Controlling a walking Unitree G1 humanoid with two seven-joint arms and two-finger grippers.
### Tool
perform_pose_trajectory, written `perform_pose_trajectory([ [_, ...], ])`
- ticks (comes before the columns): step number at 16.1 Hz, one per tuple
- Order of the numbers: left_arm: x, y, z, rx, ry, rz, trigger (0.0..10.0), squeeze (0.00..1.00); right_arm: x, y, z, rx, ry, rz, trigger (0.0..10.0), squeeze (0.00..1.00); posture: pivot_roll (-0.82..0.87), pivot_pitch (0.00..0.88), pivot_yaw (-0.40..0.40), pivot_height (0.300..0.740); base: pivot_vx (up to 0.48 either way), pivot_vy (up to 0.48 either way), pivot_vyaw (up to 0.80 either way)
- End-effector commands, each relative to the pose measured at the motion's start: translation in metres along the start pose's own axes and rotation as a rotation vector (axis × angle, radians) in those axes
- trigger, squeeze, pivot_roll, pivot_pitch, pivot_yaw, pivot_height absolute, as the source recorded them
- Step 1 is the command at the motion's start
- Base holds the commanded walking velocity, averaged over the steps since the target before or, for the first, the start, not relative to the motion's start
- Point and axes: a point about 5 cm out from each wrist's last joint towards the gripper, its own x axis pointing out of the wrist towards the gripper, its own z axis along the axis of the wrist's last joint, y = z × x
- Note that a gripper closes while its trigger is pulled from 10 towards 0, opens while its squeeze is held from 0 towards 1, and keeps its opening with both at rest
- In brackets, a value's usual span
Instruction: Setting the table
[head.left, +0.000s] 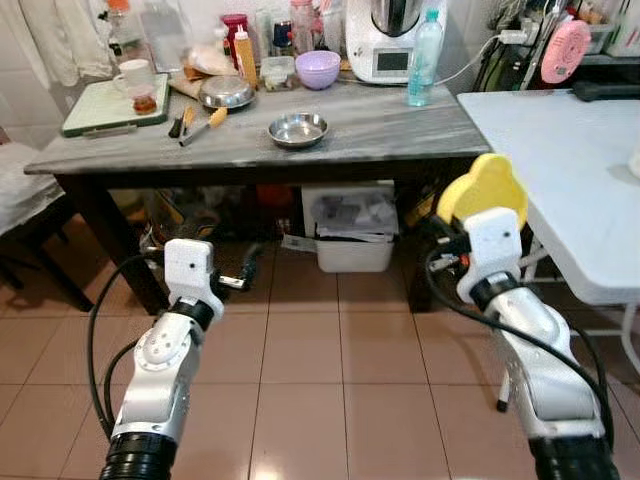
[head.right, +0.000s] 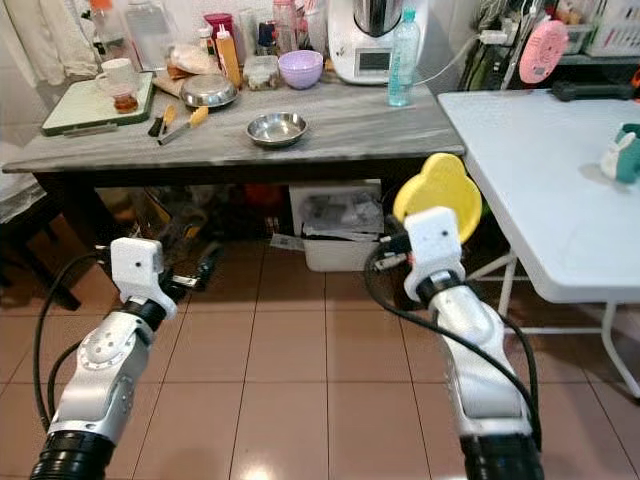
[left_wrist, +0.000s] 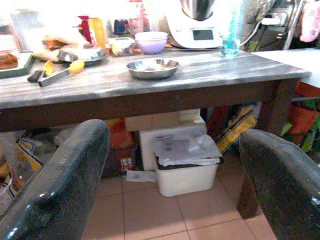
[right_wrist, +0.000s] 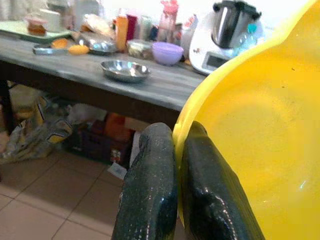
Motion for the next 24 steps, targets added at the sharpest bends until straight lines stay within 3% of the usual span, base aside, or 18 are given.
perform_pose_trajectory([
  [1,0.001,0.006,0.0,0.027,0.007,0.019,10.0,0.0,-0.002,0.001,0.002,0.01,-0.014,-0.015,10.0,0.0,-0.07,0.0,0.063,0.74,0.416,0.0,0.0],
  [11,0.001,-0.001,-0.004,0.021,0.016,0.002,10.0,0.0,-0.003,0.006,0.005,0.0,-0.022,-0.015,10.0,0.0,-0.08,0.0,0.067,0.74,0.474,0.0,0.0],
  [24,0.005,-0.008,-0.007,0.007,0.026,-0.017,10.0,0.0,-0.004,0.003,0.007,-0.016,-0.019,-0.009,10.0,0.0,-0.1,0.0,0.068,0.74,0.48,0.0,0.39],
])
